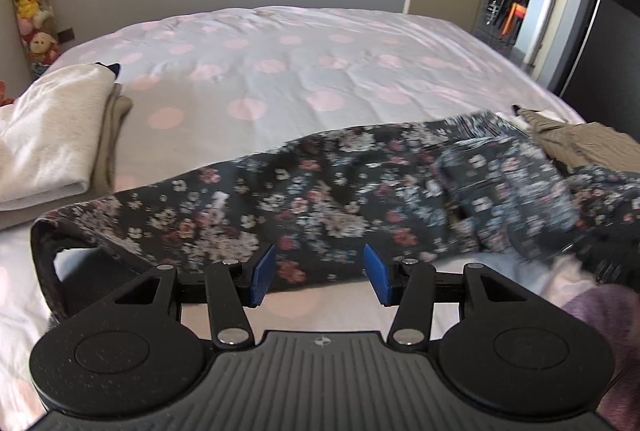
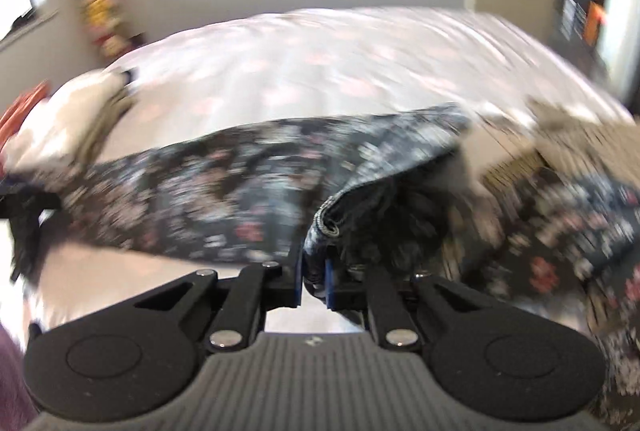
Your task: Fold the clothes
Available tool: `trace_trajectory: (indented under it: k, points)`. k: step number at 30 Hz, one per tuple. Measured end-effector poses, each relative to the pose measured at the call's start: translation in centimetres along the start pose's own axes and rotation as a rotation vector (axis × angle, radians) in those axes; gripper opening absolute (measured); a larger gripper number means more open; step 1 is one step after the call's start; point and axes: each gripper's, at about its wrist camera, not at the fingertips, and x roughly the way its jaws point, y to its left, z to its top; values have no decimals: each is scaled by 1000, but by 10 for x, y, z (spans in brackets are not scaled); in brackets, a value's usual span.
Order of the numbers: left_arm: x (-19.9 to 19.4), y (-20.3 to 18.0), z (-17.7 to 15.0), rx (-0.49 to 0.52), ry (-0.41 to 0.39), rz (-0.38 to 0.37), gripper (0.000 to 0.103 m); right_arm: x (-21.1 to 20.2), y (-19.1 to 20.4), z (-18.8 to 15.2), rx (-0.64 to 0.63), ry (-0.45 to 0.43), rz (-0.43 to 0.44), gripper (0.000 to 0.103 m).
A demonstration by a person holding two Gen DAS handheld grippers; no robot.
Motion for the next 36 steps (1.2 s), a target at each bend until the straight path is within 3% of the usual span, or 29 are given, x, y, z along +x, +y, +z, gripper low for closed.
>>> trace_trajectory:
  k: [7,11,14,17,21,24,36]
  points:
    - [-18,-6,-1,21,-22,-13,47,-11,94,-25,-165,22,242,11]
    - [-28,-3,-2,34,-32,-3,47,-18,141,-41,-259,93,443,11]
    - [-33,-1,-4,39,-32,-5,47,-18,166,-55,-337,160,531,12]
    - [-35,-1,-9,53,-23,-2,51,-10,174,-66,-359,216,508,12]
    - [-33,-2,-16,73,-2,6,53,-6,162,-67,-298,232,516,17]
    - [-31,0,-19,81,5,28,56,-11,149,-65,-260,208,489,35]
    - [10,45,-10,-19,25,108,58,-2,85,-56,-72,173,322,41]
